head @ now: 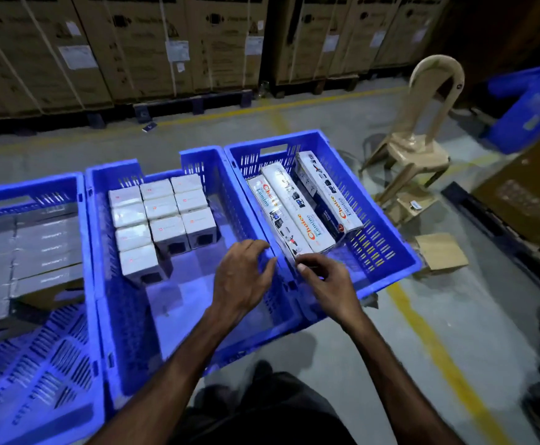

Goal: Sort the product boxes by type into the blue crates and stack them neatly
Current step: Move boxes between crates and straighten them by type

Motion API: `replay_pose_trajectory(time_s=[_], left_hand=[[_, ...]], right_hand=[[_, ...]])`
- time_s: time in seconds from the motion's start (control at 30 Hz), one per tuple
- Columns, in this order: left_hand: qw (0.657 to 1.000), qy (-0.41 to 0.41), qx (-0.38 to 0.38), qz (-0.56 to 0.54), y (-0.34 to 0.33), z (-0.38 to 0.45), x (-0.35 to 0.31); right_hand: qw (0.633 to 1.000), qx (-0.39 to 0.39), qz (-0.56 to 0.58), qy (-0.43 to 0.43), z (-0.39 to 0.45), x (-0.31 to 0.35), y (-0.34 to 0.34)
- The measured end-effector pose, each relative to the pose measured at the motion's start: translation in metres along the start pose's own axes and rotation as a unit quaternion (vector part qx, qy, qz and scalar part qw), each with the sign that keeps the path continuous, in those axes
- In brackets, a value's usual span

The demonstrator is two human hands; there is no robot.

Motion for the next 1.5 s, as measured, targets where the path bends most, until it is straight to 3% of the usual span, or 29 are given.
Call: replay_pose_trajectory(time_s=[0.3, 0.7, 1.2, 1.5], left_hand=[[0.998, -0.050, -0.022, 0.030, -0.028, 0.026, -0.028], [0.985, 0.132, -0.108, 0.030, -0.101, 0.047, -0.039], [0.985, 0.115, -0.050, 0.123, -0.100, 0.071, -0.033], [0.989, 0.082, -0.032, 0.115, -0.105, 0.071, -0.030]], right_hand=[[0.990, 0.025, -0.139, -0.017, 0.105, -0.061, 0.041], [0.917, 0.201, -0.323, 0.121, 0.205, -0.061, 0.008], [0.907, 0.136, -0.387, 0.101, 0.223, -0.039, -0.013], [0.874, 0.100, -0.466, 0.099, 0.235, -0.041, -0.009]])
Point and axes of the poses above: each hand's wrist, its own z-axis towards the middle knuckle, its own y-axis out of the back of the hand, x = y × z, the point moved 7 cm from there along z, towards the middle knuckle, and after that the axes turned 9 degrees about -z, right-handed, at the moved point
